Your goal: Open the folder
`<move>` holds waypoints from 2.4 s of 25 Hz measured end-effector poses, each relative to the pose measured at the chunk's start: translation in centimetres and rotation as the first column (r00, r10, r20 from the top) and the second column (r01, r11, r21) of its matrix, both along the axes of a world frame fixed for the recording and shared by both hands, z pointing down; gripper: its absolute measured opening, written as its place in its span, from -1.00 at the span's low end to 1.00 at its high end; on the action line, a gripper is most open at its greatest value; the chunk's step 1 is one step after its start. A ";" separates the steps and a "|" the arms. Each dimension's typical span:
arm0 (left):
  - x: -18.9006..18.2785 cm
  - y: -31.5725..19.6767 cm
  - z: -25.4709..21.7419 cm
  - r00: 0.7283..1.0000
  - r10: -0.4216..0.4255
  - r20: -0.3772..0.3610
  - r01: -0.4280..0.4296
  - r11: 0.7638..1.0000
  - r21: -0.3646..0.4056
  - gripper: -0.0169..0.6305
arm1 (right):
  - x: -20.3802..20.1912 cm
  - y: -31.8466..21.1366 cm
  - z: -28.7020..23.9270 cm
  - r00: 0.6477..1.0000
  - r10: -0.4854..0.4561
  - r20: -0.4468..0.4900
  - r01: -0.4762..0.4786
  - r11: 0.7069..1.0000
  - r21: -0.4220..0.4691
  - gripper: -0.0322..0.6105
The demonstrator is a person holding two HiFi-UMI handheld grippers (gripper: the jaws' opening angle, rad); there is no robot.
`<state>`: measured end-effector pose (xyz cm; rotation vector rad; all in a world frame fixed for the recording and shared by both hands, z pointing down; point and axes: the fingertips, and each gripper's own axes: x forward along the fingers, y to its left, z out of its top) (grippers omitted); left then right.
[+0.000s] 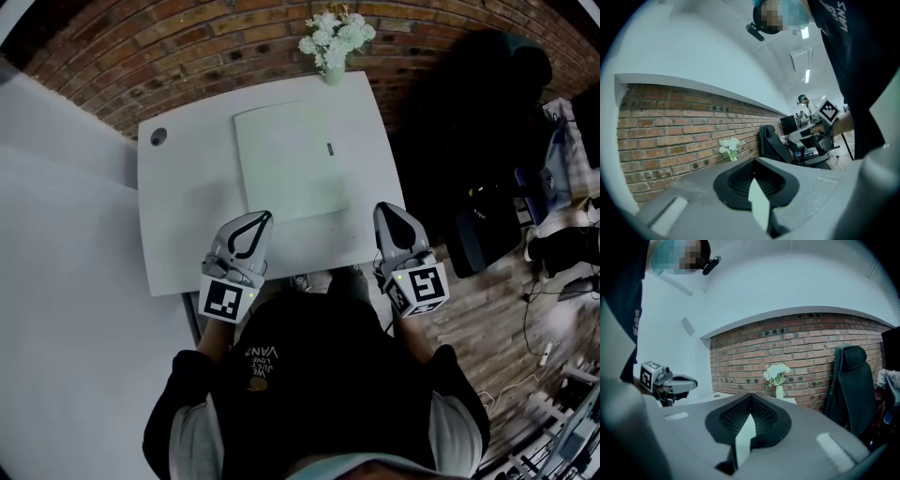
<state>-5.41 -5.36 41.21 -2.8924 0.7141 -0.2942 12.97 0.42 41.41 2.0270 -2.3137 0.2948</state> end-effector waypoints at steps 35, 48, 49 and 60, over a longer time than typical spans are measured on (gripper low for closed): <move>7.8 -1.4 4.0 0.906 -0.422 0.038 0.422 0.906 0.000 -0.95 | 4.0 -15.7 5.4 0.861 -0.507 -0.043 0.504 0.862 -0.062 -0.90; 8.3 -1.3 7.5 0.876 -0.473 0.094 0.478 0.877 -0.046 -0.95 | 2.5 -19.2 10.7 0.817 -0.576 -0.031 0.568 0.813 -0.128 -0.90; 8.3 -1.2 7.8 0.876 -0.472 0.103 0.478 0.877 -0.045 -0.95 | 2.3 -19.4 11.2 0.814 -0.581 -0.029 0.572 0.809 -0.137 -0.90; 7.8 -1.3 10.3 0.863 -0.478 0.161 0.492 0.868 -0.063 -0.93 | 1.4 -21.5 15.8 0.793 -0.609 0.001 0.595 0.774 -0.217 -0.90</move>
